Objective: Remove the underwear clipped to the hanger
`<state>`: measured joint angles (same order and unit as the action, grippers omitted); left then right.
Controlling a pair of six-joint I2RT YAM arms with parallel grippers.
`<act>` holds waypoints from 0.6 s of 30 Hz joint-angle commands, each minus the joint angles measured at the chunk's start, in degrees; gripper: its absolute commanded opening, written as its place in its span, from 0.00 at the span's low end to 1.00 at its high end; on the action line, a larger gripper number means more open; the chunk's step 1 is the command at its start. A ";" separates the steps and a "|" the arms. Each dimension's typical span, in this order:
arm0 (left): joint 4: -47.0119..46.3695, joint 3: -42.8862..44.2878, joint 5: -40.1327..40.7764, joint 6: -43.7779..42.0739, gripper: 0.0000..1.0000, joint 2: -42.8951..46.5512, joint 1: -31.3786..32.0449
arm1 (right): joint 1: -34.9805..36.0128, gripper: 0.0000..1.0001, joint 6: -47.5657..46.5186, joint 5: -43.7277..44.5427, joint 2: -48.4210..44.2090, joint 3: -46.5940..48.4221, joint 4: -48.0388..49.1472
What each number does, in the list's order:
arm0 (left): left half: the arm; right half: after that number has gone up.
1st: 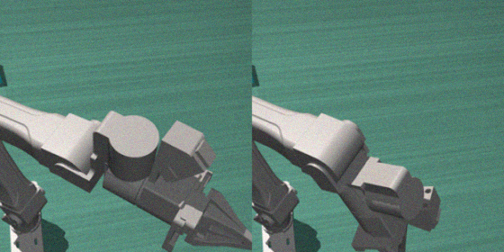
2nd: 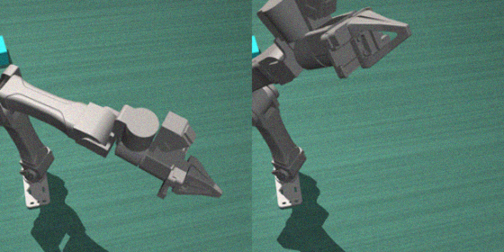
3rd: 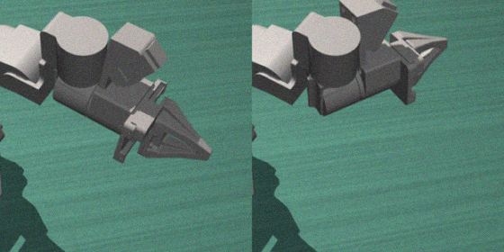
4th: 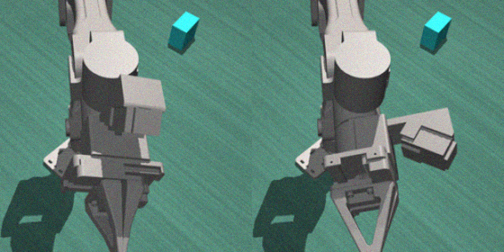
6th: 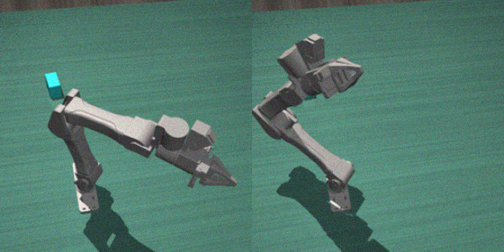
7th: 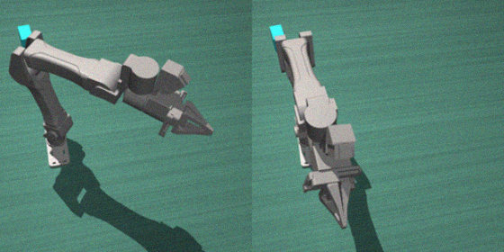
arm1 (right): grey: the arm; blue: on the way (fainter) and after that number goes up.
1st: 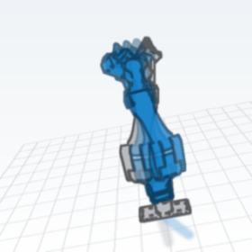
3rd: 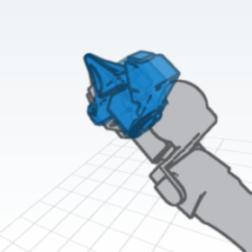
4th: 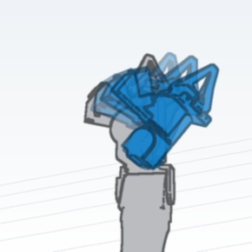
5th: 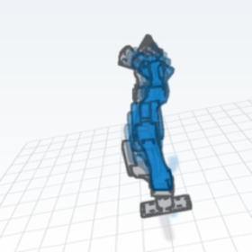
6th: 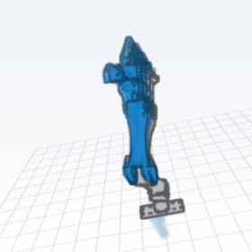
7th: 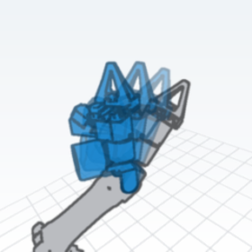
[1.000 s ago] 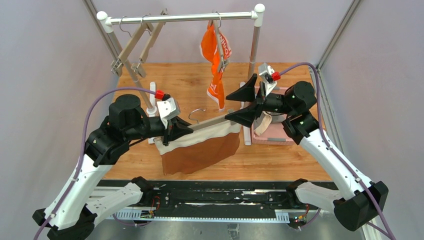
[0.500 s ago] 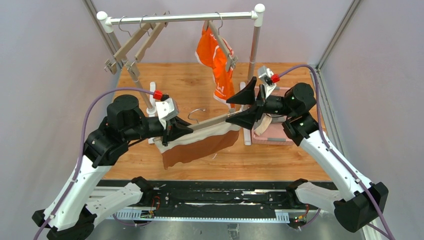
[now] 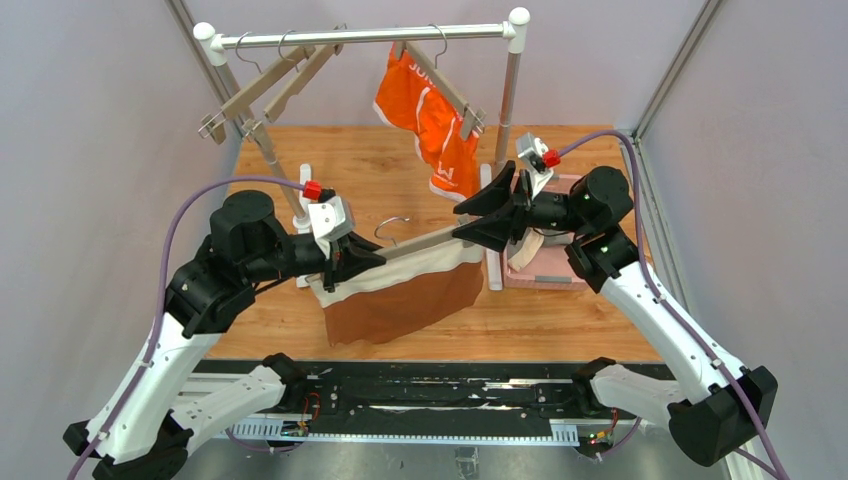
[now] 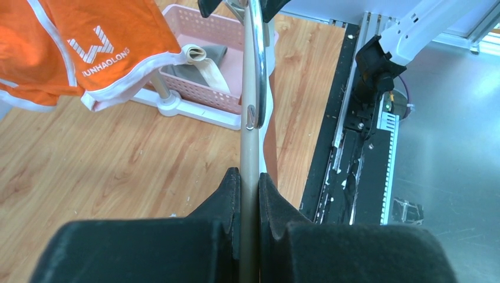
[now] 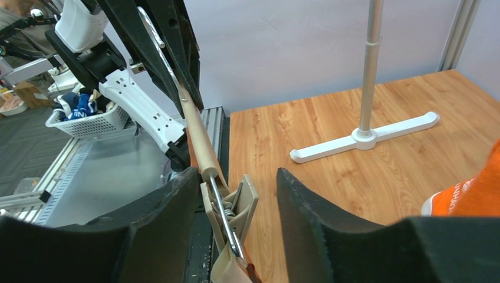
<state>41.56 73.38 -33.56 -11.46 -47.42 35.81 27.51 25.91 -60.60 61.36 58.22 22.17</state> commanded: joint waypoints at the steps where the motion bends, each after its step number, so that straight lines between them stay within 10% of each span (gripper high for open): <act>1: -4.13 1.37 -1.05 0.67 0.00 -0.21 0.40 | -0.61 0.45 -1.11 -1.64 -1.01 -0.01 -0.55; 6: -5.12 1.98 -0.89 0.91 0.00 -0.76 0.40 | -0.66 0.02 -1.87 -0.96 -1.31 -0.03 -1.35; 10: -5.34 2.67 -1.10 0.61 0.00 -1.63 0.35 | -0.79 0.00 -2.62 -0.07 -2.12 -0.30 -1.34; 18: -6.08 4.31 -2.03 0.05 0.00 -3.08 0.40 | -1.49 0.59 -6.86 10.10 -6.05 1.52 -10.26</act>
<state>40.05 75.07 -34.68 -10.94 -49.87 35.83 26.98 22.68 -58.74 58.37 58.26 18.02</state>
